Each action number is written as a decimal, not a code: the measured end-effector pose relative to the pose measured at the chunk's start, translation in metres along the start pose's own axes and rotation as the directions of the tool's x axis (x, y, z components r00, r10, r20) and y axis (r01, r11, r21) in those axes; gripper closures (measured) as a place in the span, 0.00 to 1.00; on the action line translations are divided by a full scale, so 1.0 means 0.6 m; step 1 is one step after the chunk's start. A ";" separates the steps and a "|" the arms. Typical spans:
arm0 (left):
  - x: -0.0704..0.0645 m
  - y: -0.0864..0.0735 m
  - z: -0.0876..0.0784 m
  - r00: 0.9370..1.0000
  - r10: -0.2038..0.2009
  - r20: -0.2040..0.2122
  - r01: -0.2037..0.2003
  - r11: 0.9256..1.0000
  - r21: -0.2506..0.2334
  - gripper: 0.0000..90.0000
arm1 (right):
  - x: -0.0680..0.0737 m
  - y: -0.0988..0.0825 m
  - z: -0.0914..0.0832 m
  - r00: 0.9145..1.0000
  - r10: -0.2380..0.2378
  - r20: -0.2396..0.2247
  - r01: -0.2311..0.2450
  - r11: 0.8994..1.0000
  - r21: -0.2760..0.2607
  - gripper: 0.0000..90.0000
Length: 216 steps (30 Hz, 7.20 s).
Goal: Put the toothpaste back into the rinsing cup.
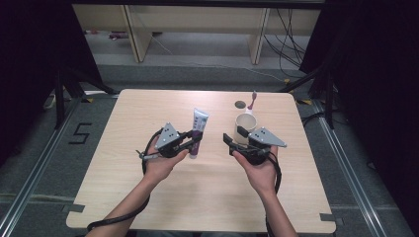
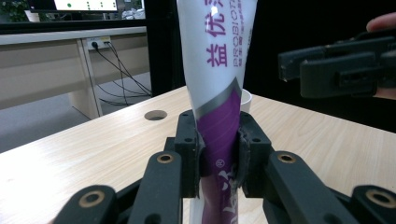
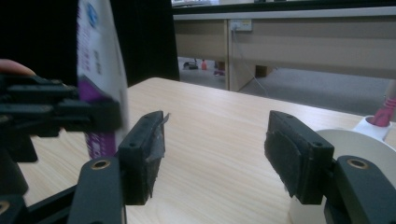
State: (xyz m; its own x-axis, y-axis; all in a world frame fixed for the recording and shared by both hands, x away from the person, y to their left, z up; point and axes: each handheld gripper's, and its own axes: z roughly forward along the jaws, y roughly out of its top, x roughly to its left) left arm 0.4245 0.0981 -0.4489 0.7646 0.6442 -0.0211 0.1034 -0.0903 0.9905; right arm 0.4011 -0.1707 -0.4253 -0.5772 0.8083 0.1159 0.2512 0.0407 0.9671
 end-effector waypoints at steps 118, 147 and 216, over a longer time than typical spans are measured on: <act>0.075 -0.106 -0.159 0.973 -0.042 -0.228 0.051 0.998 0.035 0.48 | -0.041 0.120 -0.027 0.992 -0.071 0.106 0.087 0.984 -0.157 0.89; 0.092 -0.124 -0.164 0.961 -0.058 -0.270 0.071 0.997 0.040 0.47 | -0.079 0.163 -0.010 0.978 -0.102 0.182 0.131 0.979 -0.157 0.89; 0.093 -0.131 -0.162 0.961 -0.048 -0.271 0.065 0.997 0.052 0.47 | -0.131 0.106 0.076 0.957 -0.084 0.278 0.113 0.990 -0.089 0.88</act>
State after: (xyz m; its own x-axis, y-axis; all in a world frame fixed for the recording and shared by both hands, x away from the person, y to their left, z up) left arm 0.3971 0.2147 -0.5145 0.5578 0.8294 -0.0315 0.1855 -0.0876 0.9787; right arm 0.4980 -0.2048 -0.3835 -0.3570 0.9335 -0.0334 0.1140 0.0790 0.9903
